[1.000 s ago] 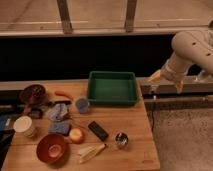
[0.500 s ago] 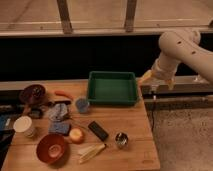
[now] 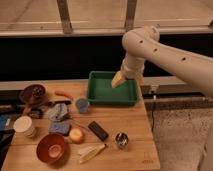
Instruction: Place sponge in table surface
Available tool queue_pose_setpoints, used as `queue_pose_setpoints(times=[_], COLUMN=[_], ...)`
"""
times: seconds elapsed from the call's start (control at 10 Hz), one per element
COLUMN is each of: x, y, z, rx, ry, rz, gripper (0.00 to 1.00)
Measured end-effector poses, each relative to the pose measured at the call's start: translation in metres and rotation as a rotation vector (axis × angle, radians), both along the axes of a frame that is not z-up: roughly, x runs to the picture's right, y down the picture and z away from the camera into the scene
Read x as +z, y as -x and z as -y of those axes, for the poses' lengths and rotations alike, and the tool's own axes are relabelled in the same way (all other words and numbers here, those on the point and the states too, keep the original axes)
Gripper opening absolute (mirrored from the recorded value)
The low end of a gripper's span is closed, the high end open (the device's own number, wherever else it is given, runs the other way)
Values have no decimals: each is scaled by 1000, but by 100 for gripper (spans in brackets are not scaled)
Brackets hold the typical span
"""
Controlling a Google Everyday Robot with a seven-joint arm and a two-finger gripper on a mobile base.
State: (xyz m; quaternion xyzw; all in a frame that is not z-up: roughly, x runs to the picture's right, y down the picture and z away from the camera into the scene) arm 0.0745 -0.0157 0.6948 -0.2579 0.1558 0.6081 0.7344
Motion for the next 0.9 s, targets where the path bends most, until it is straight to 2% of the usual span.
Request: queue_pose_setpoints(times=[0.1, 0.3, 0.6, 0.7, 0.9], x=[-1, -1, -1, -1, 1], y=[8, -1, -1, -1, 11], z=[0, -1, -1, -1, 1], rx=[-9, -8, -7, -15, -64], ry=[-4, 0, 0, -2, -7], rz=[15, -1, 0, -4, 12], gripper=[80, 80, 80, 80, 80])
